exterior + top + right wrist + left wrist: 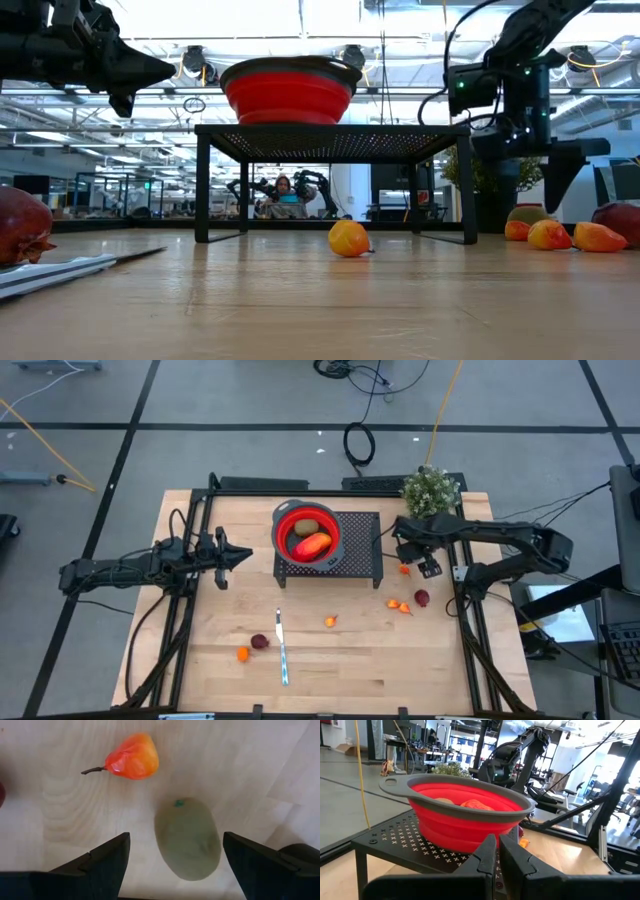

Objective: Pick & Place Fruit
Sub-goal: Put the kiwi into the strainer on the shelf

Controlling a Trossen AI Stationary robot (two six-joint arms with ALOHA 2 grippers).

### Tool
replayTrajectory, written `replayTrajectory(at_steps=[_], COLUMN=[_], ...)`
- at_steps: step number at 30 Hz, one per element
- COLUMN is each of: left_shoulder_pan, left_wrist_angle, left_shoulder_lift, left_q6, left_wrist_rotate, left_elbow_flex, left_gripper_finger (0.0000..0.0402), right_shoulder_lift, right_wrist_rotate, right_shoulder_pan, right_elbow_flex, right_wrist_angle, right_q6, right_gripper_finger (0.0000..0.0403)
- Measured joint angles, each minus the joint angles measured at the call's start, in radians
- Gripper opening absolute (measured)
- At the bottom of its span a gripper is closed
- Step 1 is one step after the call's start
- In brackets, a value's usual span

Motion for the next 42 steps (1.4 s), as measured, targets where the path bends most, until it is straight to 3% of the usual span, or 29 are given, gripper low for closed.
replayTrajectory(at_steps=[12,18,25,33,42], left_shoulder_pan=[0.000,0.000,0.000,0.000,0.000], left_wrist_angle=[0.000,0.000,0.000,0.000,0.000], left_shoulder_lift=[0.000,0.000,0.000,0.000,0.000], left_q6=[-0.010,-0.010,-0.009,-0.005,-0.005], left_wrist_rotate=[0.000,0.000,0.000,0.000,0.000], left_elbow_flex=[0.000,0.000,0.000,0.000,0.000], left_gripper_finger=[0.0019,0.0019,0.0019,0.0019,0.0019], right_shoulder_lift=[0.015,0.015,0.014,0.014,0.014], right_wrist_rotate=[0.005,0.008,0.158,0.158,0.158], right_shoulder_pan=[0.000,0.000,0.000,0.000,0.000], right_elbow_flex=[0.000,-0.049,-0.107,-0.107,-0.107], right_wrist_angle=[0.009,0.095,0.138,0.141,0.148], right_q6=[0.004,0.020,0.066,0.079,0.081], right_gripper_finger=[0.0313,0.0313,0.0313,0.0311,0.0247])
